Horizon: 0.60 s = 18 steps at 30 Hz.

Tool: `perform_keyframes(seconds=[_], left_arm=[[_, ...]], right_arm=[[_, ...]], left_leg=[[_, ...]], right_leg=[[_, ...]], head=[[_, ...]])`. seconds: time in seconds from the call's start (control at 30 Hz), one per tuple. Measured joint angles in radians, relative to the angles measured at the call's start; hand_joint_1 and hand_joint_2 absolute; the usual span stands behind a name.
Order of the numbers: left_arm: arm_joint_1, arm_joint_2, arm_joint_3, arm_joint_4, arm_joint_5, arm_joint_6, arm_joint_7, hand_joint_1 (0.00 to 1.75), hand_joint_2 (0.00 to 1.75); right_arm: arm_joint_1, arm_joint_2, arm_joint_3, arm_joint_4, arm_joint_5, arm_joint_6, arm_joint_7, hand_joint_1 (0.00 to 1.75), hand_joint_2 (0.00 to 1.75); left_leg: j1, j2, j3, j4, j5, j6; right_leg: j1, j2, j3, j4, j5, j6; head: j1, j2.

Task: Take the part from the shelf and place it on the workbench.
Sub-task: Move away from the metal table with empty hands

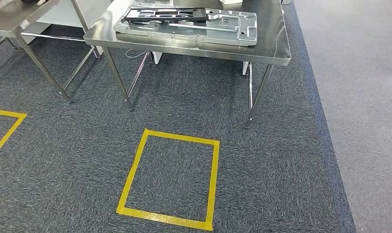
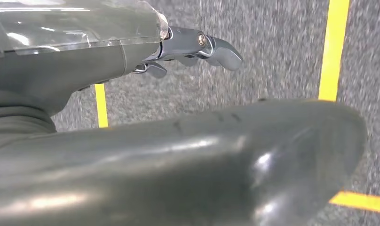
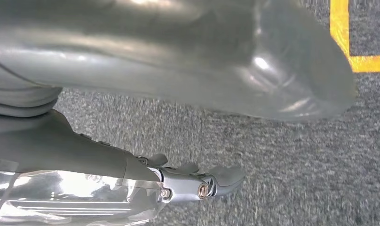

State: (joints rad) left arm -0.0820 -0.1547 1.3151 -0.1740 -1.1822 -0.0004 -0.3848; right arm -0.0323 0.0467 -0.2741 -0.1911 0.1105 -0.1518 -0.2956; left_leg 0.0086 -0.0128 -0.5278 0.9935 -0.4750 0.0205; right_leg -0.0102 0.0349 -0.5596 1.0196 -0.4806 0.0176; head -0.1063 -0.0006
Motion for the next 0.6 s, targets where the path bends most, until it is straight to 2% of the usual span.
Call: perform_keyframes(seconds=[0.07, 0.13, 0.17, 0.2, 0.23, 0.3, 0.33, 0.37, 0.43, 0.5, 0.53, 0.6], left_arm=[[-0.001, 0.000, 0.000, 0.000, 0.000, 0.000, -0.002, 0.00, 0.00], [0.001, 0.000, 0.000, 0.000, 0.000, 0.000, -0.002, 0.00, 0.00], [0.002, 0.000, 0.000, 0.000, 0.000, -0.001, -0.002, 0.00, 0.00], [0.003, 0.000, 0.000, 0.000, 0.000, -0.001, -0.002, 0.00, 0.00], [0.003, 0.000, 0.000, 0.000, 0.000, -0.002, -0.002, 0.00, 0.00], [0.003, -0.001, 0.000, 0.000, 0.000, -0.003, -0.002, 0.00, 0.00], [0.002, -0.002, 0.000, 0.000, 0.000, -0.003, -0.002, 0.00, 0.00], [0.002, -0.002, 0.000, 0.000, 0.000, -0.003, -0.002, 0.00, 0.00], [0.001, -0.002, 0.000, 0.000, 0.000, -0.003, -0.001, 0.00, 0.00], [0.001, -0.001, 0.000, 0.000, 0.000, -0.001, -0.001, 0.00, 0.00], [0.001, -0.001, 0.000, 0.000, -0.001, 0.000, -0.001, 0.00, 0.00], [0.002, 0.000, 0.000, 0.000, -0.002, 0.002, -0.001, 0.00, 0.00]], right_arm=[[-0.001, -0.002, 0.000, 0.000, 0.001, 0.001, -0.001, 0.00, 0.00], [-0.002, -0.003, -0.001, 0.000, 0.001, 0.001, -0.001, 0.00, 0.00], [-0.002, -0.003, -0.001, 0.000, 0.001, 0.001, -0.002, 0.00, 0.00], [0.000, -0.004, -0.001, 0.000, 0.000, 0.001, -0.002, 0.00, 0.00], [0.001, -0.004, -0.002, 0.000, 0.000, 0.001, -0.002, 0.00, 0.00], [0.001, -0.004, -0.003, 0.000, 0.000, 0.001, -0.003, 0.00, 0.00], [0.001, -0.004, -0.003, 0.000, 0.000, 0.001, -0.004, 0.00, 0.00], [0.000, -0.004, -0.003, 0.000, 0.000, 0.001, -0.005, 0.00, 0.00], [0.000, -0.004, -0.003, 0.000, 0.000, 0.002, -0.006, 0.00, 0.00], [0.001, -0.004, -0.004, 0.000, 0.000, 0.004, -0.006, 0.00, 0.00], [0.001, -0.004, -0.004, 0.000, 0.000, 0.005, -0.006, 0.00, 0.00], [-0.001, -0.003, -0.004, 0.000, 0.000, 0.008, -0.008, 0.00, 0.00]], left_leg=[[0.002, 0.010, -0.001, -0.007, 0.006, 0.011], [0.001, 0.020, -0.004, -0.006, 0.006, 0.014], [0.001, 0.025, -0.005, -0.006, 0.006, 0.014], [0.001, 0.029, -0.005, -0.005, 0.005, 0.014], [0.001, 0.032, -0.003, -0.004, 0.005, 0.012], [0.000, 0.038, -0.001, 0.000, 0.001, 0.006], [-0.003, 0.041, 0.000, 0.003, -0.002, 0.001], [-0.005, 0.044, 0.000, 0.005, -0.005, -0.005], [-0.007, 0.050, 0.001, 0.006, -0.006, -0.017], [-0.004, 0.047, -0.002, 0.017, -0.017, -0.028], [-0.003, 0.042, -0.014, 0.046, -0.037, -0.033], [0.000, 0.027, -0.066, 0.164, -0.105, -0.040]], right_leg=[[-0.003, -0.015, -0.040, 0.085, -0.054, 0.008], [-0.004, -0.023, -0.104, 0.220, -0.117, 0.016], [-0.005, -0.024, -0.124, 0.263, -0.127, 0.018], [-0.006, -0.025, -0.126, 0.268, -0.117, 0.020], [-0.007, -0.028, -0.106, 0.232, -0.089, 0.021], [-0.008, -0.045, -0.034, 0.091, -0.025, 0.018], [-0.007, -0.051, -0.006, 0.034, -0.006, 0.013], [-0.004, -0.055, 0.010, 0.000, 0.001, 0.007], [0.000, -0.049, 0.011, -0.012, 0.002, -0.006], [-0.003, -0.044, 0.012, -0.016, 0.005, -0.020], [-0.005, -0.042, 0.013, -0.018, 0.008, -0.027], [-0.005, -0.038, 0.011, -0.020, 0.010, -0.036]], head=[[0.000, 0.000], [0.000, 0.000], [0.000, 0.000], [0.000, 0.000], [0.000, 0.000], [0.000, 0.000], [0.000, 0.000], [0.000, 0.000], [0.000, 0.000], [0.000, 0.000], [0.000, 0.000], [0.000, 0.000]])
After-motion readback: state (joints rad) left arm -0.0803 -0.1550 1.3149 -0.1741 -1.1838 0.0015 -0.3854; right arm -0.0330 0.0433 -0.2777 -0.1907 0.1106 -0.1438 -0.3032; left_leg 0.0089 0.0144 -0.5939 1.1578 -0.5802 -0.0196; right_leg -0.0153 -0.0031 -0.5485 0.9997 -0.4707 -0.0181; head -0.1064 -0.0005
